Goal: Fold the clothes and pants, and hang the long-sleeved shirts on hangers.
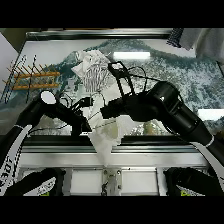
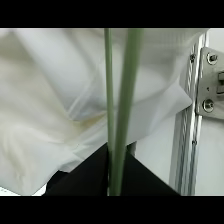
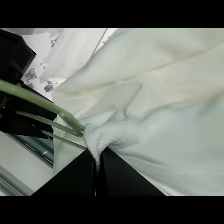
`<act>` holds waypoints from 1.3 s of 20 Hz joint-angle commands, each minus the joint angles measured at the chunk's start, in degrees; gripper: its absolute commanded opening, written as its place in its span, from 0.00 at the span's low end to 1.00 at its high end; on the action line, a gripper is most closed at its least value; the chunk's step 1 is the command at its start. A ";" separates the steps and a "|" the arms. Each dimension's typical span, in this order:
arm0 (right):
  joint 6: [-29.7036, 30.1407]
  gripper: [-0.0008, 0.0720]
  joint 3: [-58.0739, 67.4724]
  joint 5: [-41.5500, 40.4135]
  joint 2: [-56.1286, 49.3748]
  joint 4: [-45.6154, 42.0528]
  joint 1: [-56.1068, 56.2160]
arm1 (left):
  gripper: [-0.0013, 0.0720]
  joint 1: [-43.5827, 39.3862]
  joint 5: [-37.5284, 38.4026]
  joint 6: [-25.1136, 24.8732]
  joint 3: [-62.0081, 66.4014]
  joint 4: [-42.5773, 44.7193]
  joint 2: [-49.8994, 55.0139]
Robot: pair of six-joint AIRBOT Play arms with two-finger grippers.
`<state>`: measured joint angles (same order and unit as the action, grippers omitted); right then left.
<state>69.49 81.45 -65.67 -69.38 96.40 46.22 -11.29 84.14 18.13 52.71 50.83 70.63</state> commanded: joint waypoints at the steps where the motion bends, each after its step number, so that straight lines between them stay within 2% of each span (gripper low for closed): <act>1: -0.57 0.04 0.07 4.07 -0.46 0.35 1.44 | 0.03 -0.02 0.09 -0.13 -0.04 -0.02 0.02; 11: -0.52 0.06 0.07 4.15 -0.44 2.91 1.55 | 0.03 -0.04 0.09 -0.13 -0.04 0.00 0.02; 12: -0.50 0.14 0.07 3.78 -0.42 2.89 1.55 | 0.03 -0.02 0.13 -0.13 -0.04 0.00 0.02; 13: -0.50 0.44 0.11 2.91 -0.39 2.89 1.55 | 0.03 -0.04 0.20 -0.13 -0.04 0.00 0.02; 14: -0.37 0.69 0.24 1.66 -0.39 2.86 1.53 | 0.03 -0.04 0.26 -0.13 -0.04 0.00 0.02; 24: 7.93 0.70 0.50 -7.98 6.05 2.82 0.22 | 0.03 -0.02 0.31 -0.13 -0.04 0.00 0.02; 25: 10.10 0.72 1.05 -9.44 6.49 2.89 -0.98 | 0.03 -0.04 0.31 -0.13 -0.04 0.02 0.02; 26: 12.85 0.78 1.92 -10.95 6.62 2.89 -2.54 | 0.03 -0.02 0.31 -0.13 -0.04 0.02 0.02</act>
<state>76.73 82.30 -72.66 -64.14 99.20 46.00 -11.38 84.42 17.96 52.69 50.74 70.63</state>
